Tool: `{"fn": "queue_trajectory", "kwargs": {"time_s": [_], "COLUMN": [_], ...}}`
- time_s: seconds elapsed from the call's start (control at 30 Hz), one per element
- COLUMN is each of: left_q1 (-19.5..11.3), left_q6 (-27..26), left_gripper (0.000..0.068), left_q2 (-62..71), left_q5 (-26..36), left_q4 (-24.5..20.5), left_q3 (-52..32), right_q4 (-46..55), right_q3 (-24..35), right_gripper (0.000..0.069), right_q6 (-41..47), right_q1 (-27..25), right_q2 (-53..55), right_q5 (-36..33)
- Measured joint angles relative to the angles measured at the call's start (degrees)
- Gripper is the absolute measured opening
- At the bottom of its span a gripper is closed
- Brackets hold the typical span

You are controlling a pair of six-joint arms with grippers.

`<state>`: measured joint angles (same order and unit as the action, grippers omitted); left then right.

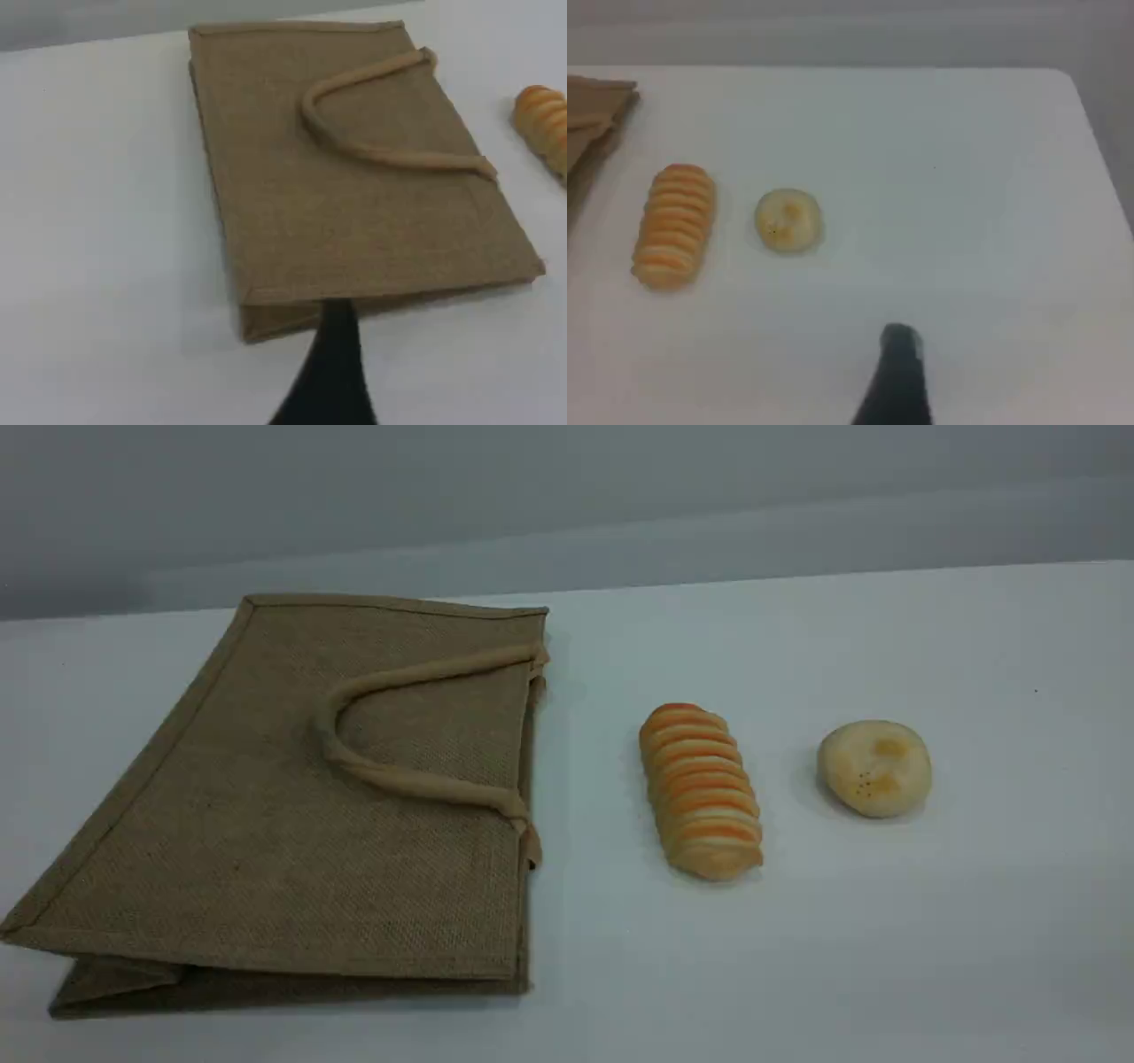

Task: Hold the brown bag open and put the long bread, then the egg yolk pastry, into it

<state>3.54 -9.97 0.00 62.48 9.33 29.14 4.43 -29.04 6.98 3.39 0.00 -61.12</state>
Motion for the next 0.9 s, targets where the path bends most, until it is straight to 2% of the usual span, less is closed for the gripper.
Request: {"fn": "queue_trajectory", "kwargs": {"time_s": [0.9], "left_q1": [0.0], "left_q6": [0.0], "left_gripper": [0.0582], "left_q2": [0.0], "left_q5": [-0.14], "left_q4": [1.2], "left_q3": [0.0], "right_q4": [0.0], "right_q3": [0.0], "right_gripper": [0.0552], "right_q6": [0.0], "right_q1": [0.0], "right_q2": [0.0], "right_q5": [0.0]}}
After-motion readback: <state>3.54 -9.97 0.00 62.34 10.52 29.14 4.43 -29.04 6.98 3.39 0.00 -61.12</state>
